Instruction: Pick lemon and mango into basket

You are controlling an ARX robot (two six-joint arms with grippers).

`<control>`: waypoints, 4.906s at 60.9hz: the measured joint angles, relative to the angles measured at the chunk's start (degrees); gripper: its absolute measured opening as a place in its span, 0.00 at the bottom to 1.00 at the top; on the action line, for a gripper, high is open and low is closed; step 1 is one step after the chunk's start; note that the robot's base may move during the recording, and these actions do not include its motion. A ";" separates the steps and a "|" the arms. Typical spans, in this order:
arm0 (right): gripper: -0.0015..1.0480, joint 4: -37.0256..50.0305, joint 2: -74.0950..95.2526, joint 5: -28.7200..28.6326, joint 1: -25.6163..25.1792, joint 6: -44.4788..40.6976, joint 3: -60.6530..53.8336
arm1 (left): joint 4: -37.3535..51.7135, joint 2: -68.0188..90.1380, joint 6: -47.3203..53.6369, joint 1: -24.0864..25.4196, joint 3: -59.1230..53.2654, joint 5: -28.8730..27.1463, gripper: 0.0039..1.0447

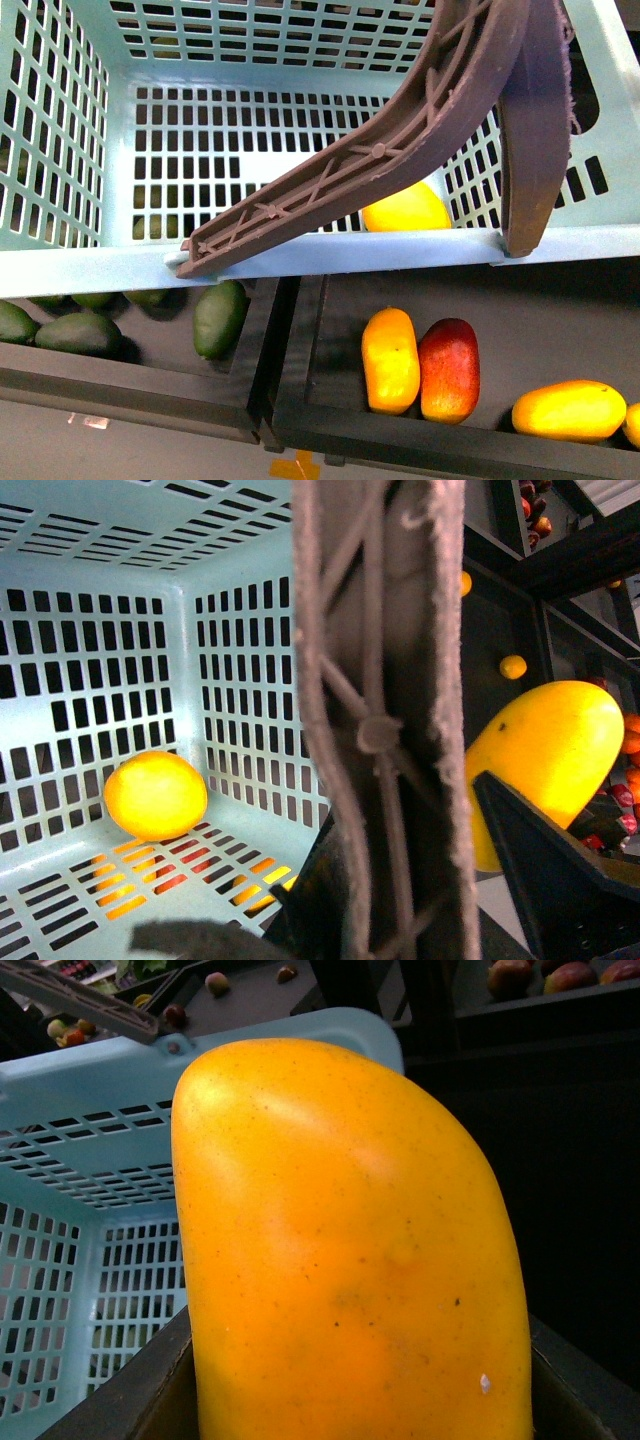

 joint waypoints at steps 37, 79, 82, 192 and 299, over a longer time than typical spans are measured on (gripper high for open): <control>0.92 -1.51 10.58 20.00 15.41 5.99 5.33 | -0.04 0.04 0.11 -0.02 -0.02 0.35 0.04; 0.19 7.52 -25.35 14.43 -4.81 -15.21 -19.23 | -0.07 0.09 -0.26 -0.13 -0.02 0.48 0.04; 0.11 7.52 -26.84 13.49 -6.43 -15.50 -20.35 | -0.07 0.09 -0.37 -0.11 -0.02 0.42 0.04; 0.10 -21.57 -67.65 13.22 -7.56 -16.04 -30.69 | -0.07 0.09 -0.20 -0.04 -0.02 0.13 0.04; 0.92 -21.73 -67.84 13.22 -7.56 -16.06 -30.69 | -0.07 0.20 -0.24 -0.11 0.04 0.90 0.04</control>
